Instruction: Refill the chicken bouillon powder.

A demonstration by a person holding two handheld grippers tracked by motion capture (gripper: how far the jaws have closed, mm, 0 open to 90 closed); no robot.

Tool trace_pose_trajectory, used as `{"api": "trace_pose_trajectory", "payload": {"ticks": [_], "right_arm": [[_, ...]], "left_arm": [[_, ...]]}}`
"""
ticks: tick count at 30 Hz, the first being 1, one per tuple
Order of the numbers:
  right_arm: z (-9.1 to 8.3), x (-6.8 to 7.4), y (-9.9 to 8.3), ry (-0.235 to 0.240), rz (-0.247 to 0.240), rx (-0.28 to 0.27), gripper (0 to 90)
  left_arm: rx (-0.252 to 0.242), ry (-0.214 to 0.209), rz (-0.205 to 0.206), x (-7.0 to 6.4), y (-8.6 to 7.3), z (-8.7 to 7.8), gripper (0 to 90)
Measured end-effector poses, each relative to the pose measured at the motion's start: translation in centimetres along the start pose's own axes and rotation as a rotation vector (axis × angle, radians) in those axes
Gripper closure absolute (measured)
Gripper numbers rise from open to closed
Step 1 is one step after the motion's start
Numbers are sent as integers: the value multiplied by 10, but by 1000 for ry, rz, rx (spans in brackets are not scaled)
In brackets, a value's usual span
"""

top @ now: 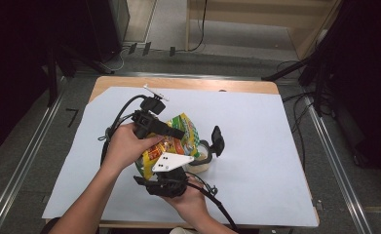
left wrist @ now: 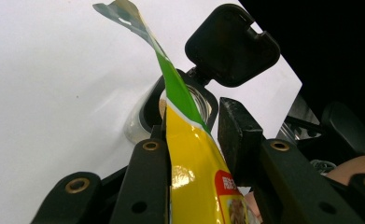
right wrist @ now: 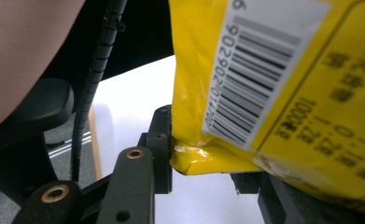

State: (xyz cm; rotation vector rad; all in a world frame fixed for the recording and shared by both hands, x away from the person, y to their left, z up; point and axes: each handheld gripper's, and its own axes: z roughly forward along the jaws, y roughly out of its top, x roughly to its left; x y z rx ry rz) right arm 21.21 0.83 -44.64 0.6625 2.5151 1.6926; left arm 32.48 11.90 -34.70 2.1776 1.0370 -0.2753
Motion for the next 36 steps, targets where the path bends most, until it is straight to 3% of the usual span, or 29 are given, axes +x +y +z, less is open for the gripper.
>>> {"api": "trace_pose_trajectory", "payload": {"ticks": [18,36], "right_arm": [[2,-3,-1,6,10,1,681],[3,-3,-2,14,20,4,687]], "left_arm": [[2,19,8,-6,0,2,728],[10,-20,-24,-3,0,2,737]]}}
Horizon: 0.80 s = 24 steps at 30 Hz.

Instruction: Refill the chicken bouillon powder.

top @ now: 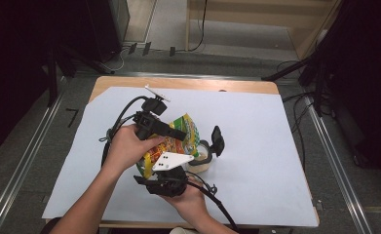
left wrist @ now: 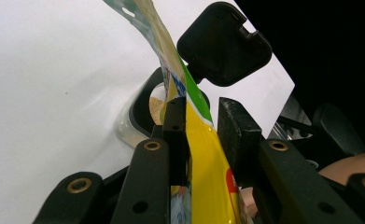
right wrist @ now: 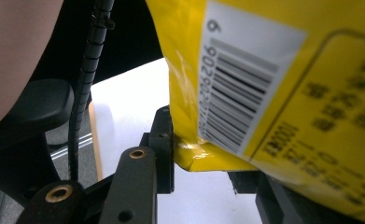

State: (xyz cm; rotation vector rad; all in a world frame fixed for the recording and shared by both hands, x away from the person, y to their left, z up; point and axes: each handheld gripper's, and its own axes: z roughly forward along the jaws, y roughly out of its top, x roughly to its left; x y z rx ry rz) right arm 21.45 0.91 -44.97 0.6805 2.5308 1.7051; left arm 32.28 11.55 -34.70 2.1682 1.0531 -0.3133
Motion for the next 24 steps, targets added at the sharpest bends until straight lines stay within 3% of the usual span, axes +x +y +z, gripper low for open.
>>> {"api": "trace_pose_trajectory", "payload": {"ticks": [24], "right_arm": [[1,2,3,4,-13,1,684]], "left_arm": [[-15,-7,-5,2,-1,-4,737]]}}
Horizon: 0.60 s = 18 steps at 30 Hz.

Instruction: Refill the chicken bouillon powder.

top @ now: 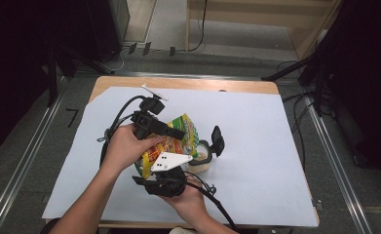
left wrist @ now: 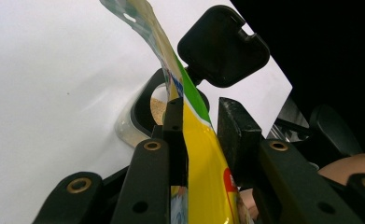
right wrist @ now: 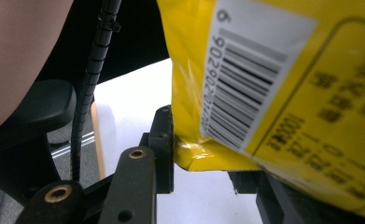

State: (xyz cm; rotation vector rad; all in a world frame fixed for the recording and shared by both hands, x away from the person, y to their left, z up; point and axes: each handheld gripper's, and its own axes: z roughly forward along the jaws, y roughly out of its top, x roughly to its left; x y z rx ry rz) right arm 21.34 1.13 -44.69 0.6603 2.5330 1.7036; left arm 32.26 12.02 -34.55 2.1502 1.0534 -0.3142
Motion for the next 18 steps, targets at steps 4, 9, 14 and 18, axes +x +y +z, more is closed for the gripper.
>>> {"api": "trace_pose_trajectory", "payload": {"ticks": [4,9,14,18], "right_arm": [[0,-1,0,-3,-4,4,685],[1,-3,1,1,-8,5,684],[2,-3,2,7,-11,10,683],[4,-2,2,11,-18,13,683]], "left_arm": [[-5,0,2,1,0,0,738],[-12,2,-6,3,0,-1,737],[-19,4,-16,5,-2,-3,737],[-27,10,-21,6,-4,-6,738]]}}
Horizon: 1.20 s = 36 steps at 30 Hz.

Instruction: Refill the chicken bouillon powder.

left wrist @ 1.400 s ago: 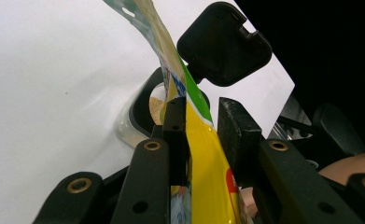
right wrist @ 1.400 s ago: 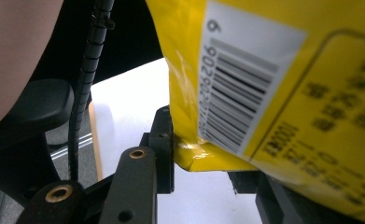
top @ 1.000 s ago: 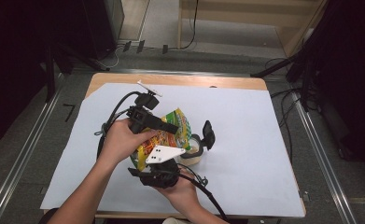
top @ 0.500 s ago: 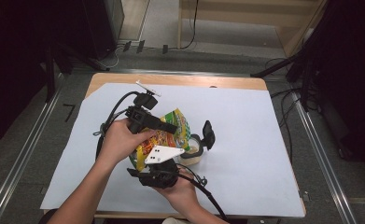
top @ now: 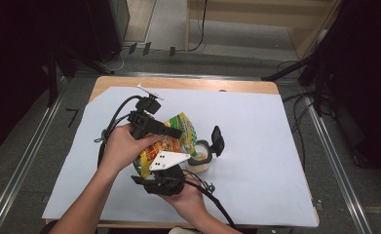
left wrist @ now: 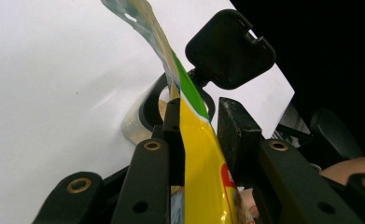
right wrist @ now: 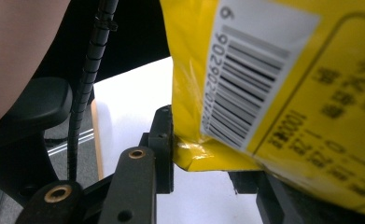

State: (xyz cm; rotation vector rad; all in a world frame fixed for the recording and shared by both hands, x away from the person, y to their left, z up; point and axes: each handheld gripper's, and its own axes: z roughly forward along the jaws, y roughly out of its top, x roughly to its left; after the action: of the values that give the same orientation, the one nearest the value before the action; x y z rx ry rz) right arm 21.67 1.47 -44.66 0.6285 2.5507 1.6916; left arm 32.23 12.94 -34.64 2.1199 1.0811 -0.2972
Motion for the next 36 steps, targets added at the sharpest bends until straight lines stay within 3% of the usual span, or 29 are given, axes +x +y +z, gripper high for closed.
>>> {"api": "trace_pose_trajectory", "payload": {"ticks": [11,36], "right_arm": [[2,1,1,5,-8,6,681],[-4,-1,-2,-10,16,5,680]], "left_arm": [[-14,6,-3,3,-3,-2,737],[19,-9,16,-2,4,8,736]]}}
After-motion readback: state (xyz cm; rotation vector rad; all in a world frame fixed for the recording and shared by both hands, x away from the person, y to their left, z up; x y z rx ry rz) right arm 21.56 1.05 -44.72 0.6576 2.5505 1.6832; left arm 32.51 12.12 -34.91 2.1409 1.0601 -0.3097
